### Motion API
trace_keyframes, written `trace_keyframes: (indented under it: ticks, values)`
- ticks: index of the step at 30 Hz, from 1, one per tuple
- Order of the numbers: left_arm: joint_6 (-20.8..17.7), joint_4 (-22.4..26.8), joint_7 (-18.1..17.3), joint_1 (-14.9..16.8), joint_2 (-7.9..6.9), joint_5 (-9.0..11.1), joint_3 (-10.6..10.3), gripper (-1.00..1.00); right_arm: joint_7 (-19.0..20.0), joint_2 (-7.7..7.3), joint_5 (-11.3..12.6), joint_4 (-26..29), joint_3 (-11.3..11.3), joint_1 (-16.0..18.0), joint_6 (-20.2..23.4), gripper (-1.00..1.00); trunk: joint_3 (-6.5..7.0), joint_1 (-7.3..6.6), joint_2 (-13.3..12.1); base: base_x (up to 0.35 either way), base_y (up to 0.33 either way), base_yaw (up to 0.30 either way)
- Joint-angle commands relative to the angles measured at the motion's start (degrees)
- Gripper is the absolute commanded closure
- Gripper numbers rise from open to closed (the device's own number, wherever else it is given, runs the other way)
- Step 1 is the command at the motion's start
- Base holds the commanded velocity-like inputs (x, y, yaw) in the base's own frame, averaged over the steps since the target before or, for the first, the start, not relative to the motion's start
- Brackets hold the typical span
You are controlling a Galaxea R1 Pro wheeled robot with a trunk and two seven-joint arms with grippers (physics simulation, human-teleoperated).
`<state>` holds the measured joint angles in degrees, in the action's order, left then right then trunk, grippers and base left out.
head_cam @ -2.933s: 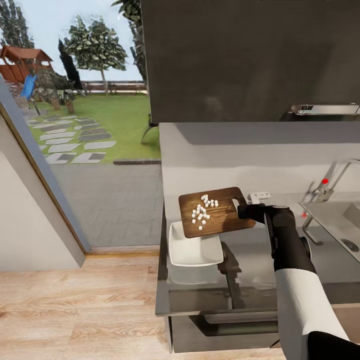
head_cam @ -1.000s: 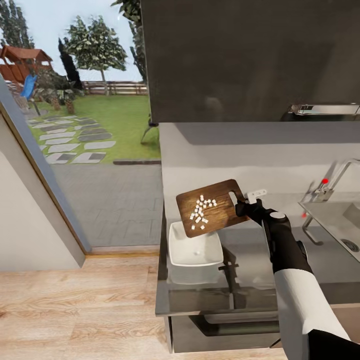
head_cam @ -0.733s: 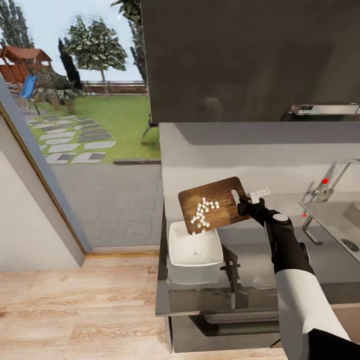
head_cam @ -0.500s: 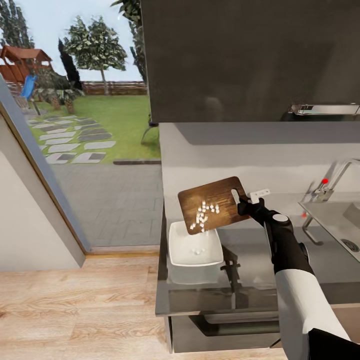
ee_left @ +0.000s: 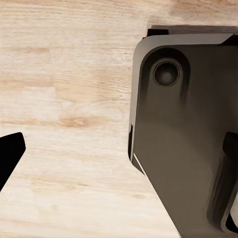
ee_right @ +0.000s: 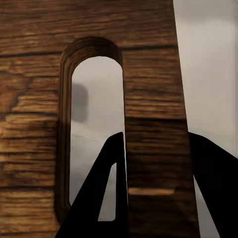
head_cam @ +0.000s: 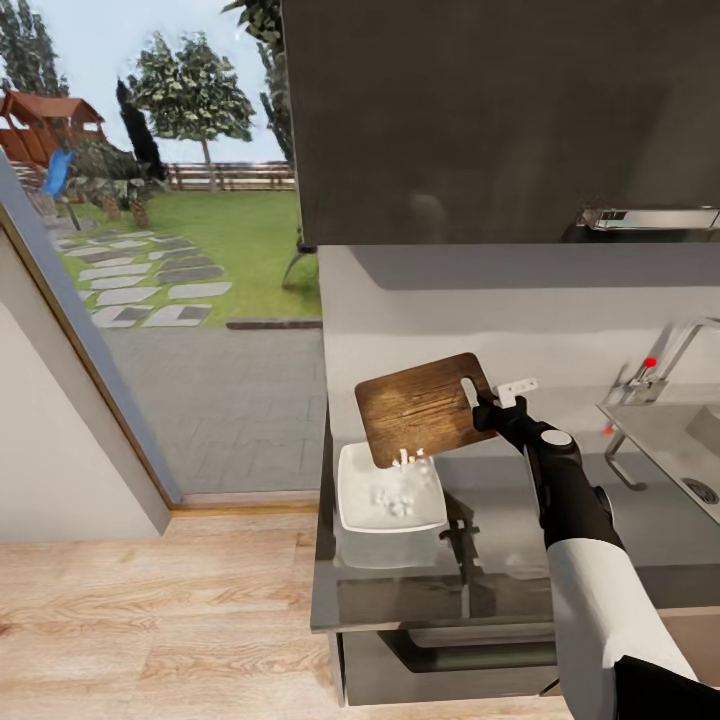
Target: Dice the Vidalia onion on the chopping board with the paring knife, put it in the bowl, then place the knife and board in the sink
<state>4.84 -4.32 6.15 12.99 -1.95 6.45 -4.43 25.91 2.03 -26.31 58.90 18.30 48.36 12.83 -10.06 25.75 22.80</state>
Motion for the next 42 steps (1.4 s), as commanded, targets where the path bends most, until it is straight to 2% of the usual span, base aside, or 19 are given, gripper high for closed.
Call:
trace_keyframes:
  ticks: [1, 14, 16, 17, 18, 21, 25, 27, 39, 42]
  values:
    - [0.4, -0.3, 0.0, 0.1, 0.02, 0.6, -0.5, -1.00, 0.5, 0.12, -0.4, 0.1, 0.2, 0.1, 0.2, 1.00, -0.12, 0.03, 0.1, 0.000, 0.000, 0.000]
    - [0.4, -0.3, -0.1, 0.1, -0.02, 0.6, -0.5, -1.00, 0.8, -0.07, -0.2, 0.0, 0.4, 0.1, 0.5, 1.00, -0.12, 0.03, 0.1, -0.003, 0.000, 0.000]
    - [0.4, -0.3, -0.1, 0.1, 0.01, 0.6, -0.5, -1.00, 1.2, -0.19, 2.4, 0.1, 0.6, 0.1, 1.8, 1.00, -0.12, 0.03, 0.1, -0.080, 0.000, 0.000]
    - [0.4, -0.3, -0.1, 0.1, 0.01, 0.6, -0.5, -1.00, 1.3, -0.20, 5.2, 0.1, 0.6, 0.1, 4.8, 1.00, -0.12, 0.03, 0.1, -0.164, -0.014, 0.000]
    - [0.4, -0.3, -0.1, 0.1, 0.02, 0.6, -0.5, -1.00, 1.3, -0.24, 7.6, 0.2, 0.6, 0.1, 9.7, 1.00, -0.12, 0.03, 0.1, -0.242, -0.055, 0.000]
    - [0.4, -0.3, -0.1, 0.1, 0.02, 0.6, -0.5, -1.00, 1.2, -0.31, 10.0, 1.1, 0.6, 0.1, 19.5, 1.00, -0.12, 0.03, 0.1, -0.231, -0.111, 0.000]
    - [0.4, -0.3, -0.1, 0.1, 0.02, 0.6, -0.4, -1.00, 1.0, -0.35, 10.5, 2.3, 0.6, 0.1, 25.4, 1.00, -0.12, 0.03, 0.1, -0.054, -0.177, 0.000]
    - [0.4, -0.3, -0.1, 0.1, 0.02, 0.6, -0.4, -1.00, 1.1, -0.36, 10.5, 2.5, 0.5, 0.1, 26.9, 1.00, -0.12, 0.03, 0.1, -0.007, -0.230, 0.000]
    - [0.3, -0.3, -0.1, 0.1, 0.06, 0.6, -0.5, -1.00, 1.0, -0.90, 10.3, 4.0, 0.3, 0.1, 27.7, 1.00, -0.12, 0.03, 0.1, -0.001, -0.235, 0.000]
    - [0.3, -0.3, -0.1, 0.1, 0.10, 0.6, -0.5, -1.00, 0.9, -1.51, 10.0, 4.0, 0.4, 0.1, 27.7, 1.00, -0.12, 0.03, 0.1, 0.000, -0.297, 0.000]
